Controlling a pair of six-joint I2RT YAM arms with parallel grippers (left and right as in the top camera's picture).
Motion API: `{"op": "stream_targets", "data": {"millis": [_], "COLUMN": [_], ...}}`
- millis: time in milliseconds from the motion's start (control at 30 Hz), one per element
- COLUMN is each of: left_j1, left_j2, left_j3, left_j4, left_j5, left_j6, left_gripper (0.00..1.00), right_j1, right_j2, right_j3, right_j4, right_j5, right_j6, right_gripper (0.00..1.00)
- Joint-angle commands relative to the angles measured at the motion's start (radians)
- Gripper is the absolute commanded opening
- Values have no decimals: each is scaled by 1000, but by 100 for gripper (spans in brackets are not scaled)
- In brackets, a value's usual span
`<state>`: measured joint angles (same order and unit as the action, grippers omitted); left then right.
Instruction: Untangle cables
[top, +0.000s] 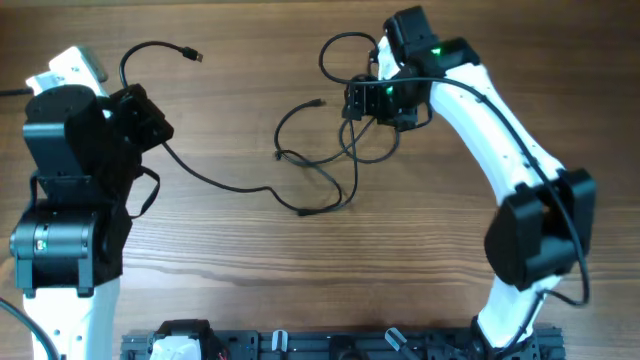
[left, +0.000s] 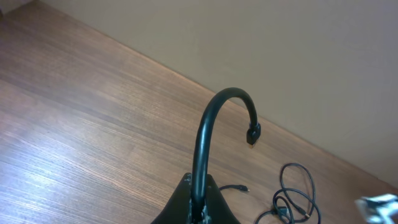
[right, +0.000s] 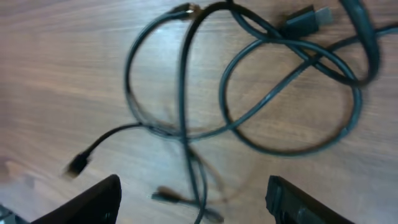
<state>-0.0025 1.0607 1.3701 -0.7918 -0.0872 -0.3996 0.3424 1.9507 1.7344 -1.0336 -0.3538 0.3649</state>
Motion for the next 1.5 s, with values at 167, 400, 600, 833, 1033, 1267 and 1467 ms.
{"op": "stream_targets", "data": {"millis": [167, 400, 600, 833, 1033, 1267, 1467], "left_j1": [7, 7, 7, 7, 7, 7, 7], "left_j2": [-67, -255, -338, -315, -299, -298, -298], "left_j3": [5, 5, 5, 5, 5, 5, 5], "left_j4": [200, 371, 372, 335, 305, 301, 278], "left_j5": [-24, -117, -139, -161, -161, -161, -161], "left_j6": [3, 3, 3, 2, 3, 2, 2], "left_gripper": [4, 4, 4, 4, 4, 4, 4], "right_j1": [68, 178, 240, 321, 380, 387, 420], "right_j2": [-160, -140, -56, 64, 154, 237, 261], "right_j3": [-2, -71, -124, -130, -130, -139, -140], "right_j4": [-98, -47, 37, 146, 196, 196, 233], "right_j5": [-111, -8, -13, -96, -88, -87, 66], "right_j6": [-48, -21, 119, 283, 345, 337, 281], "right_gripper": [73, 72, 66, 68, 68, 63, 45]}}
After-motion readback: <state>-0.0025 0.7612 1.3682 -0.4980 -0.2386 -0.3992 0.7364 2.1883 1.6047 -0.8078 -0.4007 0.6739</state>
